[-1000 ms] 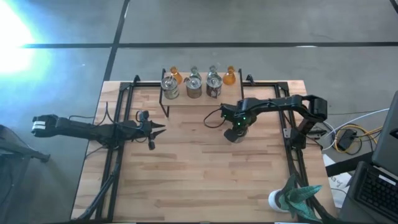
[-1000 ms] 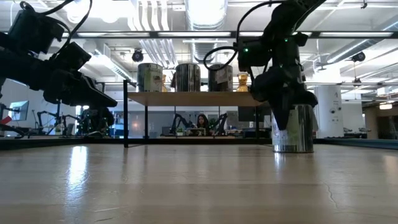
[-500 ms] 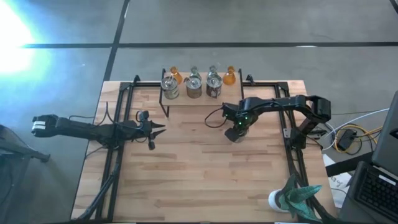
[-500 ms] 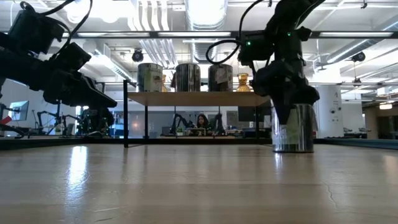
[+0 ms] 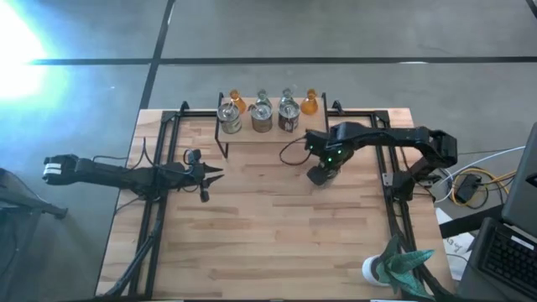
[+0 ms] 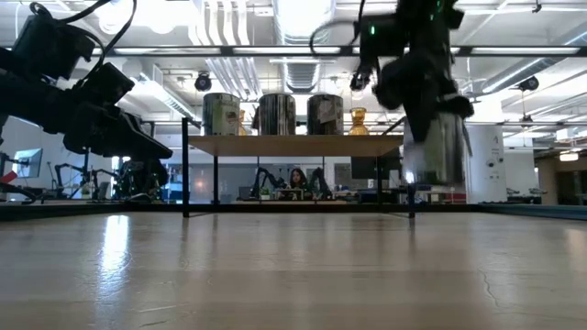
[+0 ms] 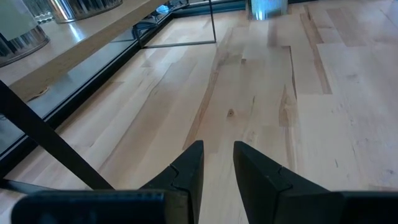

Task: Pick & Place candle stick holders
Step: Put the jar candle on the shelf aligned with the other jar candles

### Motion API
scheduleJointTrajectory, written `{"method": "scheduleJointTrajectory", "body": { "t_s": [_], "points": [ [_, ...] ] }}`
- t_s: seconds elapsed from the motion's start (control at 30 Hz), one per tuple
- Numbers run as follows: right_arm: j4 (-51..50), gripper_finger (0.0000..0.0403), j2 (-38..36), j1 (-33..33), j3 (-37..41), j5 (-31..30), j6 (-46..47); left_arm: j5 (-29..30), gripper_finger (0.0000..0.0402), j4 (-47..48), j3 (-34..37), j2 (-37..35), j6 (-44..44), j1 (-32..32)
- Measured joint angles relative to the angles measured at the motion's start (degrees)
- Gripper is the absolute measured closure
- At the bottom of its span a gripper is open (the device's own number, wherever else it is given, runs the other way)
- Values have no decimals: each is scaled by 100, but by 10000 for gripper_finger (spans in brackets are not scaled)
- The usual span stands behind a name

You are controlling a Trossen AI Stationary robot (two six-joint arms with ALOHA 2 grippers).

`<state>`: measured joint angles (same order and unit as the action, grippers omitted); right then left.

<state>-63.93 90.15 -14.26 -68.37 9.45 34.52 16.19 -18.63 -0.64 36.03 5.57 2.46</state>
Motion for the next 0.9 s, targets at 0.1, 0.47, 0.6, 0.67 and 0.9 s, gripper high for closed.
{"method": "scheduleJointTrajectory", "body": {
  "t_s": [0.1,0.47,0.6,0.67,0.9],
  "points": [
    [-366,53,-196,0,-447,-6,0,0,310,0,0,0,2,0],
    [-1804,54,-43,-210,-2874,-537,-537,0,310,24,0,0,1,0],
    [-2278,54,306,-423,-3757,-702,-893,0,310,26,2,2,0,0],
    [-2516,54,538,-552,-4145,-763,-1089,0,310,26,1,0,0,1],
    [-2635,54,1227,-1032,-5004,-816,-1847,0,310,28,0,2,0,0]
  ]
}}
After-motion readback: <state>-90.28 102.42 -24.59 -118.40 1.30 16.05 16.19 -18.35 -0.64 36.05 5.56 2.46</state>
